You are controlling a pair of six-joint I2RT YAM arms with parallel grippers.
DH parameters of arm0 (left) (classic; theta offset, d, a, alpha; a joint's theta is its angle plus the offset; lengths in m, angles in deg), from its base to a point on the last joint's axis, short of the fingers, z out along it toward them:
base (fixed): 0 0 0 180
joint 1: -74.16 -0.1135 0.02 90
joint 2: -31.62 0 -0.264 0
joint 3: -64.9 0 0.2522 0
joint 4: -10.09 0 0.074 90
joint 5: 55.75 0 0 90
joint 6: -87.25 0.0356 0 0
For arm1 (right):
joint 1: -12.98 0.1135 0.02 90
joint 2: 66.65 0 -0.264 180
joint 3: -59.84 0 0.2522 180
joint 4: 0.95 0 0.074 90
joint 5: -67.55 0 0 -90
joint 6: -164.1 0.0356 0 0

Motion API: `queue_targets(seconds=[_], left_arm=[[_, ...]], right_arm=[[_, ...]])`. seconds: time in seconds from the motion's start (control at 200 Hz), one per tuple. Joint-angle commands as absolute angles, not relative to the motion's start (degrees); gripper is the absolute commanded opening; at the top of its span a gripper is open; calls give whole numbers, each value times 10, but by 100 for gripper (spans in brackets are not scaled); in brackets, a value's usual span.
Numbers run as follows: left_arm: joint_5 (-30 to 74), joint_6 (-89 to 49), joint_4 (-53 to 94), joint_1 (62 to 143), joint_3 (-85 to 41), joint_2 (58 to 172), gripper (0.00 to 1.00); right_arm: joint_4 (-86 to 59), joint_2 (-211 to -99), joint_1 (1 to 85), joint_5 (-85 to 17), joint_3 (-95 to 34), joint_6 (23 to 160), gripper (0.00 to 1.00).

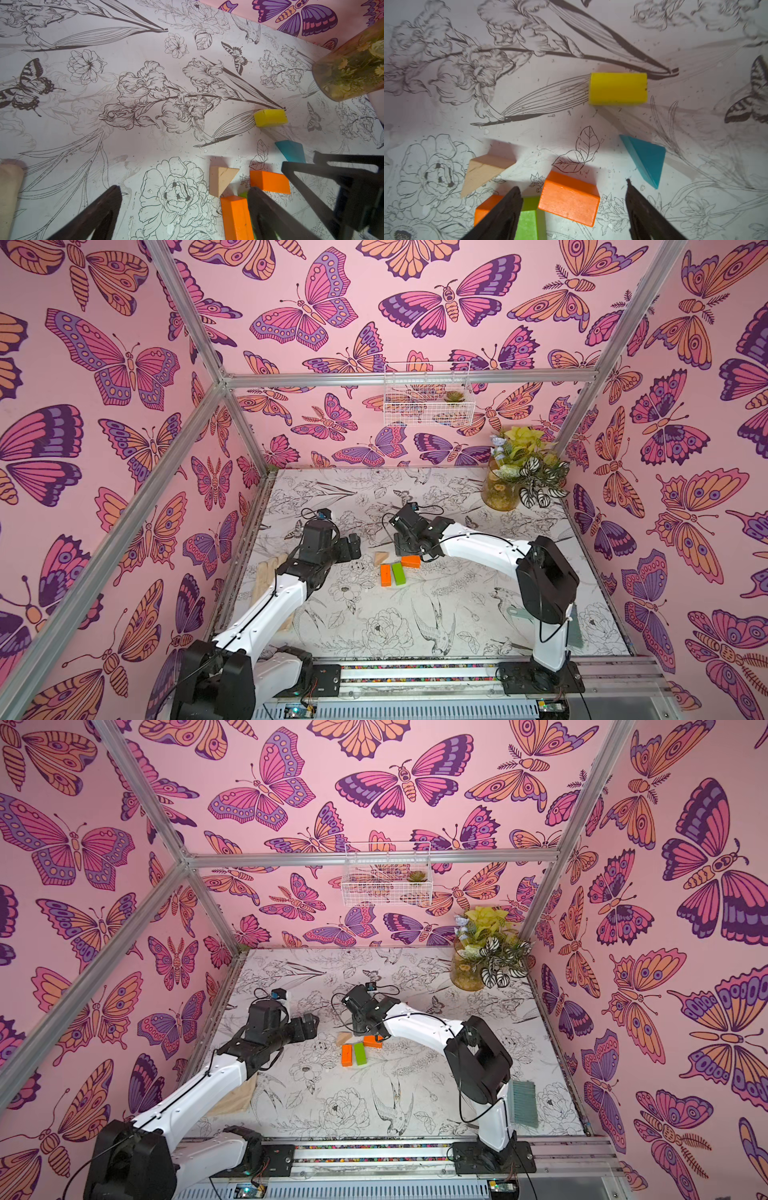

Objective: Assemble a piece of candy with building blocks
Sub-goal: Pick up the building block from the center of the board.

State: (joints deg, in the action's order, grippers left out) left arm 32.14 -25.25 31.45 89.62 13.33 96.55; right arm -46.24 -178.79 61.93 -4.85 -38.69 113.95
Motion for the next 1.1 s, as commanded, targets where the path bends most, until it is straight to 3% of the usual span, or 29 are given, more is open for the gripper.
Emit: queue_targets(seconds=[0.0, 0.24, 0.871, 1.096], left_arm=[[317, -261, 321, 899, 152, 932, 98], [324, -247, 351, 899, 148, 918, 98], [322, -260, 356, 899, 161, 915, 98], [321, -257, 360, 899, 162, 912, 98]], right_arm=[[-476, -1798, 619, -70, -398, 1187, 82], [-476, -1855, 604, -142, -417, 1226, 80], [-535, -1800, 602, -98, -392, 1235, 78], [-526, -1816, 597, -139, -388, 1254, 78]])
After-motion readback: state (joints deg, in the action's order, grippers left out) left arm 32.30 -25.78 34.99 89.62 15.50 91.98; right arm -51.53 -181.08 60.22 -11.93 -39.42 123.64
